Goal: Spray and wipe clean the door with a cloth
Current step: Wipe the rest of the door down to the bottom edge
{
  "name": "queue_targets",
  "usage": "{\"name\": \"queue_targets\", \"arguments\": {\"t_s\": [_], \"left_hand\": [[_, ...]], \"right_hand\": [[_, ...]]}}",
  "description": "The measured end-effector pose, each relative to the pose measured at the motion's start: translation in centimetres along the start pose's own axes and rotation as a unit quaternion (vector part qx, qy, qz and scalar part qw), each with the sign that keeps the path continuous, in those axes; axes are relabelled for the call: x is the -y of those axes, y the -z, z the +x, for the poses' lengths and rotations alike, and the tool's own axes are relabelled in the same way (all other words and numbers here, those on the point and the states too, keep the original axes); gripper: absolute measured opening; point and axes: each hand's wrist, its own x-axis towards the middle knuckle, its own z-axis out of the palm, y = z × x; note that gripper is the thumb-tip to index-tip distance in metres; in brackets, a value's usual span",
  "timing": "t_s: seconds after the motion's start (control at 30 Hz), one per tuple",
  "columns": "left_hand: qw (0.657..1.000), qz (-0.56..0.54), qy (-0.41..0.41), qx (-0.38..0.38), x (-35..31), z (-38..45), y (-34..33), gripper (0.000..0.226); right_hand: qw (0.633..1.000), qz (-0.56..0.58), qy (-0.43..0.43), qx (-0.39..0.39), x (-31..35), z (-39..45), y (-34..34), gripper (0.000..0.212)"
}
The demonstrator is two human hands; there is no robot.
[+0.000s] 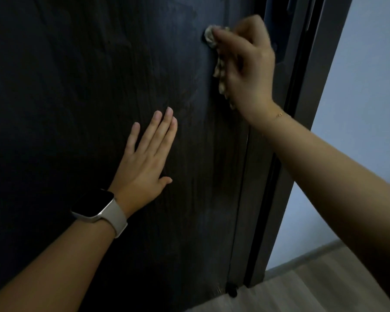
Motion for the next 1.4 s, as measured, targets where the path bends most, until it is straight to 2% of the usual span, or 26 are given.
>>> {"name": "queue_targets", "arguments": {"t_s": [0.1, 0.2, 0.33, 0.43, 0.5, 0.6, 0.7, 0.8, 0.87, 0.93, 1.03, 1.07, 1.13, 1.17, 1.23, 1.27, 1.3, 1.37, 1.4], "left_hand": [[1.0, 0.007, -0.004, -0.01, 0.1, 0.0, -0.1, 0.138], [1.0, 0.004, -0.009, -0.011, 0.1, -0.1, -0.1, 0.136], [1.0, 0.008, -0.012, -0.002, 0.0, -0.1, 0.1, 0.132], [1.0, 0.017, -0.016, 0.004, 0.0, 0.0, 0.1, 0.129], [1.0, 0.022, -0.018, 0.0, 0.1, 0.0, -0.1, 0.128], [1.0, 0.017, -0.018, -0.018, -0.3, 0.0, -0.1, 0.123], [0.999, 0.02, 0.002, -0.031, -1.2, 0.2, -0.4, 0.122], [0.998, 0.04, 0.022, -0.031, -1.8, 0.6, -1.0, 0.124], [0.998, 0.05, 0.024, -0.031, -1.8, 0.7, -1.4, 0.125], [0.997, 0.058, 0.025, -0.034, -1.9, 0.6, -1.5, 0.126], [0.997, 0.057, 0.028, -0.035, -2.0, 0.6, -1.4, 0.125], [0.998, 0.055, 0.028, -0.033, -2.0, 0.6, -1.3, 0.125], [0.998, 0.053, 0.025, -0.03, -1.9, 0.6, -1.2, 0.125], [0.998, 0.053, 0.024, -0.026, -1.8, 0.6, -1.2, 0.126], [0.998, 0.052, 0.025, -0.019, -1.8, 0.5, -1.1, 0.127], [0.998, 0.053, 0.026, -0.017, -1.8, 0.5, -1.1, 0.127], [0.998, 0.053, 0.028, -0.015, -1.8, 0.5, -1.1, 0.127], [0.998, 0.055, 0.029, -0.013, -1.9, 0.5, -1.0, 0.125], [0.998, 0.058, 0.027, -0.013, -1.9, 0.5, -1.0, 0.125]], "right_hand": [[0.999, 0.016, 0.025, 0.022, 1.4, -3.6, -1.2, 0.031], [0.983, 0.068, 0.093, 0.143, 2.9, -11.5, -1.2, 0.03], [0.938, 0.116, 0.121, 0.304, 3.4, -20.1, -0.6, 0.044], [0.903, 0.098, 0.134, 0.396, 2.8, -22.9, 0.4, 0.056], [0.918, 0.117, 0.088, 0.369, 1.7, -21.8, 1.8, 0.05], [0.972, 0.113, 0.01, 0.208, -0.7, -17.1, 4.3, 0.032], [0.987, 0.047, -0.097, 0.116, -2.8, -11.9, 5.1, 0.027], [0.978, 0.072, -0.163, 0.11, -3.0, -11.2, 4.0, 0.006], [0.974, 0.078, -0.179, 0.113, -2.7, -13.7, 3.5, 0.017], [0.967, 0.081, -0.187, 0.15, -2.2, -17.5, 3.5, 0.029], [0.951, 0.03, -0.153, 0.268, -1.9, -22.4, 4.6, 0.052], [0.94, 0.038, -0.144, 0.308, -2.0, -23.4, 5.1, 0.049], [0.923, 0.056, -0.184, 0.333, -1.9, -23.5, 6.7, 0.024], [0.912, 0.094, -0.227, 0.328, -1.8, -22.8, 7.4, 0.011], [0.904, 0.157, -0.311, 0.246, -1.6, -20.1, 8.0, 0.016], [0.909, 0.175, -0.324, 0.197, -1.6, -18.5, 8.0, 0.02], [0.919, 0.185, -0.315, 0.152, -1.5, -16.8, 7.7, 0.02], [0.952, 0.155, -0.241, 0.106, -1.4, -14.1, 6.5, 0.011], [0.97, 0.118, -0.195, 0.089, -1.4, -13.2, 5.6, 0.017]]}}
